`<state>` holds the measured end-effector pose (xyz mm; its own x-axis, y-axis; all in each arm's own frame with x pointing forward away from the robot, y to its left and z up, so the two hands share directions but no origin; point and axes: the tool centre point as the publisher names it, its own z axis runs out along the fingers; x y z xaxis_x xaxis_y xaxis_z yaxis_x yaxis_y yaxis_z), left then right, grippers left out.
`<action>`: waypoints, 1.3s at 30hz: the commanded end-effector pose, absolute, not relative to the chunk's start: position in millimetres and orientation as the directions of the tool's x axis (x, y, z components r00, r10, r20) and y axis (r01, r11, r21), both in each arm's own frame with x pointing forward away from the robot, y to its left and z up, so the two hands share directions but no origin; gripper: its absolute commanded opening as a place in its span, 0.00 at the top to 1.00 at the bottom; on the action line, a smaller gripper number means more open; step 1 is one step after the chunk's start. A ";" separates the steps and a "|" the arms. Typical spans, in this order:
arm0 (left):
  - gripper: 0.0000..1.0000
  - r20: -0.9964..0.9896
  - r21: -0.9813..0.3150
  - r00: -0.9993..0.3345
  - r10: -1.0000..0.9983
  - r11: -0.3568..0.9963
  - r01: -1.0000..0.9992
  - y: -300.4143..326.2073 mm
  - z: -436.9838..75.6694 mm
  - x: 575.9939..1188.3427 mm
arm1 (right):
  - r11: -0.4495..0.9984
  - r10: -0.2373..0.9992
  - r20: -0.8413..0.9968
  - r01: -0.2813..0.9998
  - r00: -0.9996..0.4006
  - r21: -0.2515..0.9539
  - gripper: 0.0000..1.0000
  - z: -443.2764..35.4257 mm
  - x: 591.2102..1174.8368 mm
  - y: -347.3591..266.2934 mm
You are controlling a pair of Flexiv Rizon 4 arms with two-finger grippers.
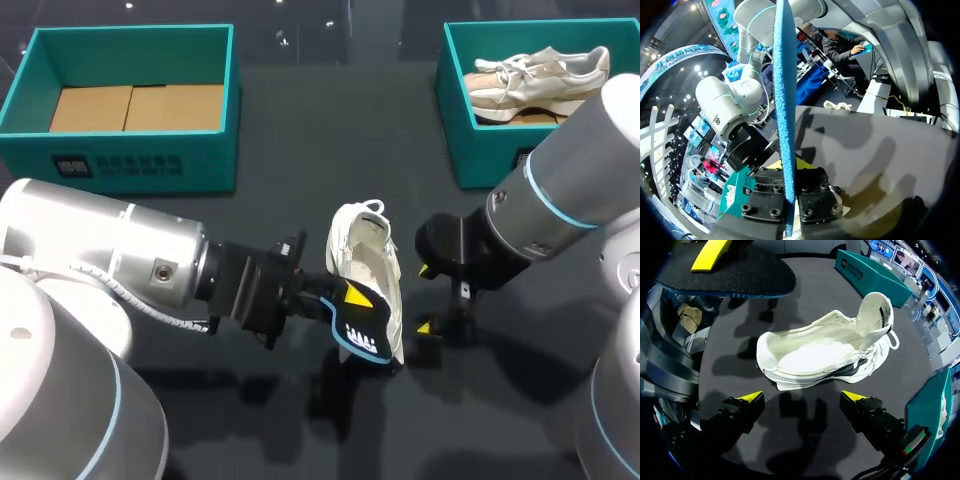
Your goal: Take the shoe out of the shoebox, open the shoe tongue, remove and reinsert the insole, then place the shoe into the shoebox
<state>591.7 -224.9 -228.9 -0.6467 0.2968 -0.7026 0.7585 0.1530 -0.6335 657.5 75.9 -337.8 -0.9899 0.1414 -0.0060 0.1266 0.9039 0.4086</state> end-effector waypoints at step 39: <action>1.00 -0.664 -0.701 -0.712 0.230 0.139 0.699 -242.5 -245.5 609.3 | 0.893 0.124 0.005 0.114 -0.992 0.435 0.00 -355.8 662.8 88.1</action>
